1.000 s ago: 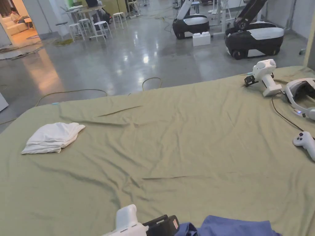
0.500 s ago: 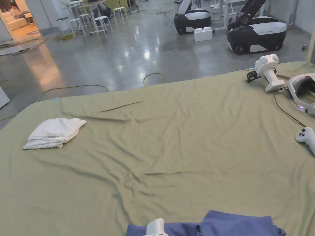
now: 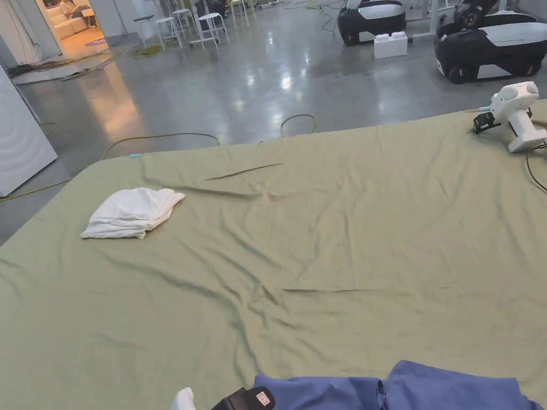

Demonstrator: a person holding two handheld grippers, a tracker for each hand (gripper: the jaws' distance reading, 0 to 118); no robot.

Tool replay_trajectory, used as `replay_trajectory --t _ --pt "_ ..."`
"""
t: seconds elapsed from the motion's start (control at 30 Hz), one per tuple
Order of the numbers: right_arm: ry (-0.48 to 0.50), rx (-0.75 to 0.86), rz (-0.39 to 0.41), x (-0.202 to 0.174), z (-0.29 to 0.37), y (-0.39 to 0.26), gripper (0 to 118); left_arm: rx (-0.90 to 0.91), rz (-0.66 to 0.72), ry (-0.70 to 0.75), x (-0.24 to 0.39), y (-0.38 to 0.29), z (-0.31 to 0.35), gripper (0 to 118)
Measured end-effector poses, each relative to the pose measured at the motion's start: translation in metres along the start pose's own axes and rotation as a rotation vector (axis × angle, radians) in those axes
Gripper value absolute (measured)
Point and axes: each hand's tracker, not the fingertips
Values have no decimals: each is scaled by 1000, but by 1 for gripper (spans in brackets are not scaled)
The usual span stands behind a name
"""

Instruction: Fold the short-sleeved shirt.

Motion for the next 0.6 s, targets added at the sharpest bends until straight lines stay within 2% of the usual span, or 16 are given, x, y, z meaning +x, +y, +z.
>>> replay_trajectory --t 0.03,0.07,0.1,0.13,0.23,0.37,0.43,0.5,0.6 --pt "-6 3 9 -2 1 0 0 25 14 -40 -1 -2 -4 89" --pt "-20 6 25 -4 3 1 0 31 53 -78 19 -13 -6 76" --pt "-34 10 43 -3 9 4 0 4 110 -80 21 -13 -12 37" --pt "-35 14 55 -3 13 5 0 -4 127 -18 22 -16 -20 13" --pt "-39 14 73 -2 18 5 0 13 122 -19 20 -17 -18 12" --pt "-44 11 66 2 20 4 0 75 127 -23 23 2 27 12" --pt "-19 9 44 5 17 4 0 160 -7 102 45 11 65 12" --pt "10 6 36 6 13 4 0 230 -175 223 97 6 93 12" --pt "19 3 36 6 6 4 0 199 -294 228 129 5 94 12"
